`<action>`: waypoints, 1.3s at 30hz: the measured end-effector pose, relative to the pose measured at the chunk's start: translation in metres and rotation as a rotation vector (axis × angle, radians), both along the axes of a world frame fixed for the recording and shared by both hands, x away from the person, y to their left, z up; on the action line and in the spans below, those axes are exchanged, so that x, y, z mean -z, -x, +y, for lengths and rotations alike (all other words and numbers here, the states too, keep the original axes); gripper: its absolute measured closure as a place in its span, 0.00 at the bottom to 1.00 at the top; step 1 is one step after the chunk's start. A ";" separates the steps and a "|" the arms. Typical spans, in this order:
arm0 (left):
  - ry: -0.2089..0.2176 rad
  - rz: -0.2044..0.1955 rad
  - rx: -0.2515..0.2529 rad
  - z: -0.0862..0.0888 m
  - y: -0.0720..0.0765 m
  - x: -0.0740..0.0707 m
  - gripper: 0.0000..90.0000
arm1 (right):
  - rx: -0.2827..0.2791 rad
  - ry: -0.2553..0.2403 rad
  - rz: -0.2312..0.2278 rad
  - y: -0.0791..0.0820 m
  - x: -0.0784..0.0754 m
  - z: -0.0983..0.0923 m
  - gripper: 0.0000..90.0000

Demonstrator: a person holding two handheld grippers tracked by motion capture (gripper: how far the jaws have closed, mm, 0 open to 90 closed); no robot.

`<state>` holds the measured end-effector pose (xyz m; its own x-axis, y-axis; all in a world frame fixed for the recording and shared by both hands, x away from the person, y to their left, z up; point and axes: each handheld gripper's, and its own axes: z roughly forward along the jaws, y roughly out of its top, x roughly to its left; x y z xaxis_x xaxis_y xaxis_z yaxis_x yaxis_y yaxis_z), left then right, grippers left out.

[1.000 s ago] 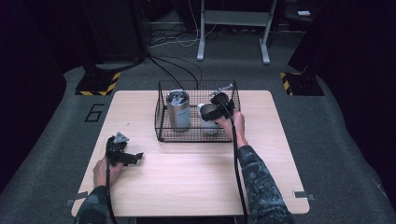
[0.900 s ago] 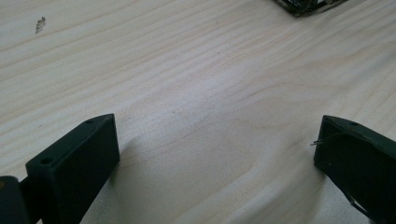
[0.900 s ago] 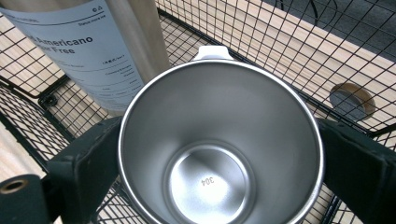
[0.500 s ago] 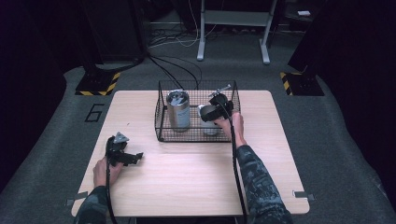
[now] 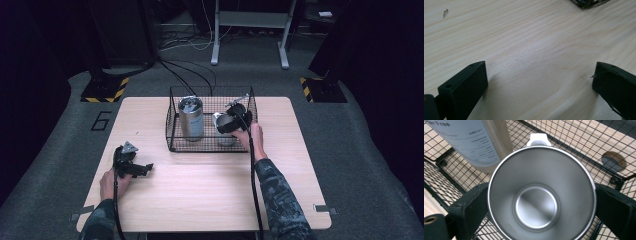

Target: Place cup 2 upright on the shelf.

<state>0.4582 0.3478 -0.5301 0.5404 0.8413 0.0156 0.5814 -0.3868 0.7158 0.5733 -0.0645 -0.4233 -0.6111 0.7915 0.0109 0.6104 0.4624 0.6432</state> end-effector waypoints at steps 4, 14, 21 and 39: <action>0.004 -0.009 -0.005 0.000 0.000 0.001 0.00 | -0.003 0.018 -0.002 0.000 0.000 0.002 0.04; 0.006 -0.012 -0.006 -0.001 0.000 0.001 0.00 | -0.014 -0.003 -0.048 0.007 -0.015 -0.006 0.00; 0.001 -0.001 0.000 0.000 0.000 0.000 0.00 | -0.045 -0.009 -0.088 0.018 -0.032 -0.008 0.00; 0.001 0.000 -0.001 0.000 0.000 0.000 0.00 | -0.123 -0.051 -0.196 0.095 -0.071 -0.049 0.00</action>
<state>0.4583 0.3477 -0.5301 0.5396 0.8418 0.0153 0.5814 -0.3857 0.7163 0.4784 -0.1136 -0.3521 -0.6975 0.7121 -0.0798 0.4122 0.4898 0.7683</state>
